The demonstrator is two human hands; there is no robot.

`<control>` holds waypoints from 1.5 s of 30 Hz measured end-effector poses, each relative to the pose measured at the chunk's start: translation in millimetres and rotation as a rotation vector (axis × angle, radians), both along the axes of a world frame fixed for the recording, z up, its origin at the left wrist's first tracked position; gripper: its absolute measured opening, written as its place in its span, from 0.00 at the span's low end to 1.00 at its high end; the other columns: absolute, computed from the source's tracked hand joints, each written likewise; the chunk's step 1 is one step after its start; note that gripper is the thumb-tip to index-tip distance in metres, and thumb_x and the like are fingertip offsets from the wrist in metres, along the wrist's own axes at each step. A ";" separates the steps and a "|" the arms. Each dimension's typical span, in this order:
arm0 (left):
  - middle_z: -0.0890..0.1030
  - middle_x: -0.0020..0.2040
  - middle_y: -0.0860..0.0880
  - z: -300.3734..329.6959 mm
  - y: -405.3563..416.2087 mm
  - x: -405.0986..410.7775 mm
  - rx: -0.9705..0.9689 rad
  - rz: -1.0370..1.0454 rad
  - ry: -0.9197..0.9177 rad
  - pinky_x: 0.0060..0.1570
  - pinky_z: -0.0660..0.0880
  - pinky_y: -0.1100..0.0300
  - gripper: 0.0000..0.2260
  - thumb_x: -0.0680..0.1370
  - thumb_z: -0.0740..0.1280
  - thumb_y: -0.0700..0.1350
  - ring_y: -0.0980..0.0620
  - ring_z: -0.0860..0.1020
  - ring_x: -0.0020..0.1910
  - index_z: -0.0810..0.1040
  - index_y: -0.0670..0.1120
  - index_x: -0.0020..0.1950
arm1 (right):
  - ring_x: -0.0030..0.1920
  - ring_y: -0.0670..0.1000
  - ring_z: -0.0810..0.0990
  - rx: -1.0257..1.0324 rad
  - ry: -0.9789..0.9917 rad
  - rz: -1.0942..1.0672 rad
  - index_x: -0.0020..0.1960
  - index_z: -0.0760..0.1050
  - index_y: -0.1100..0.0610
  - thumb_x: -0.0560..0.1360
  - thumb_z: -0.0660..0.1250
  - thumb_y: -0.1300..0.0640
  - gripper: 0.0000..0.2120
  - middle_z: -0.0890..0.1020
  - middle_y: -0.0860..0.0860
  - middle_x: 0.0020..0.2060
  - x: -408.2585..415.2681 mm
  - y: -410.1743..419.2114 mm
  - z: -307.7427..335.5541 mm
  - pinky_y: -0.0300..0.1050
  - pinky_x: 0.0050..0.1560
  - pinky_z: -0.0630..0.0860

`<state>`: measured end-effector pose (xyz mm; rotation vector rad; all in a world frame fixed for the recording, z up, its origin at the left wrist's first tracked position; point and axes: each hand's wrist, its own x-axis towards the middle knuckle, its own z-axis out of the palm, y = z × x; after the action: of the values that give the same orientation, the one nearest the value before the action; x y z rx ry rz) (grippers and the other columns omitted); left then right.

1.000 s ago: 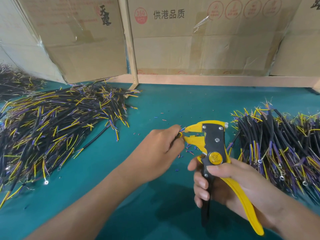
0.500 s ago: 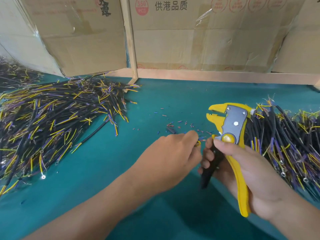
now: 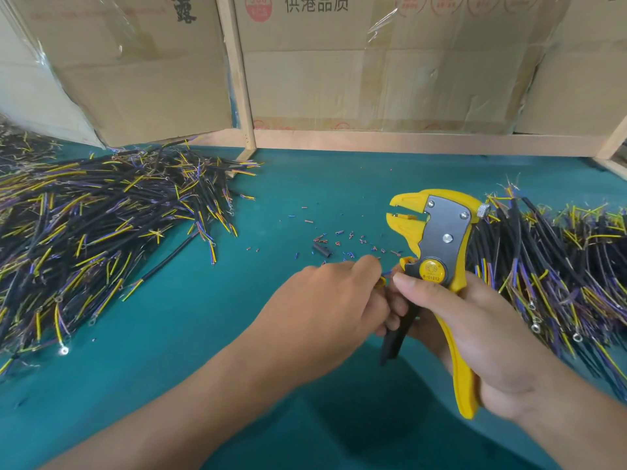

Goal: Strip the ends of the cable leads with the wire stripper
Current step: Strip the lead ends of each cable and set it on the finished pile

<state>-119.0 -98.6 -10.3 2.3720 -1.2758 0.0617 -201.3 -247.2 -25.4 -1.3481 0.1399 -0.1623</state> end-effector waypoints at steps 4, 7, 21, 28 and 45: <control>0.76 0.37 0.50 -3.5 1.9 3.0 -0.123 -0.073 0.013 0.38 0.71 0.46 0.10 0.78 0.53 0.53 0.42 0.72 0.36 0.61 0.49 0.40 | 0.36 0.56 0.77 -0.019 -0.010 -0.039 0.40 0.82 0.57 0.67 0.71 0.53 0.08 0.76 0.58 0.34 1.0 1.0 1.6 0.44 0.40 0.80; 0.73 0.32 0.60 -1.5 2.8 3.8 -0.267 -0.155 0.107 0.33 0.66 0.63 0.15 0.81 0.57 0.58 0.58 0.71 0.31 0.61 0.55 0.37 | 0.35 0.56 0.77 0.006 0.000 -0.078 0.40 0.84 0.56 0.64 0.72 0.52 0.09 0.77 0.59 0.35 1.6 -1.2 1.0 0.43 0.37 0.80; 0.67 0.25 0.57 -0.8 3.7 5.1 -0.286 -0.109 0.249 0.30 0.58 0.59 0.14 0.77 0.59 0.52 0.53 0.60 0.28 0.63 0.54 0.33 | 0.37 0.57 0.74 -0.048 -0.087 0.081 0.40 0.74 0.63 0.74 0.66 0.58 0.09 0.72 0.56 0.34 0.6 -7.5 -1.9 0.46 0.43 0.79; 0.68 0.27 0.51 0.8 2.8 1.1 -0.413 -0.083 0.460 0.32 0.63 0.51 0.16 0.73 0.57 0.56 0.46 0.62 0.32 0.64 0.46 0.32 | 0.38 0.57 0.74 -0.099 -0.128 0.069 0.39 0.77 0.60 0.75 0.65 0.59 0.07 0.74 0.54 0.34 0.4 -5.1 -4.4 0.50 0.46 0.79; 0.71 0.23 0.61 -6.2 -3.3 -11.6 -0.554 -0.002 0.371 0.27 0.59 0.72 0.21 0.80 0.58 0.44 0.61 0.67 0.24 0.74 0.58 0.28 | 0.41 0.60 0.80 -0.287 -0.202 -0.028 0.43 0.80 0.55 0.72 0.68 0.47 0.11 0.81 0.58 0.37 -1.2 -1.8 -14.0 0.69 0.51 0.77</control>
<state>-130.6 -101.9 -16.5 1.8034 -0.9338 -0.0234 -202.5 -249.0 -39.4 -1.6067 -0.0370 -0.3513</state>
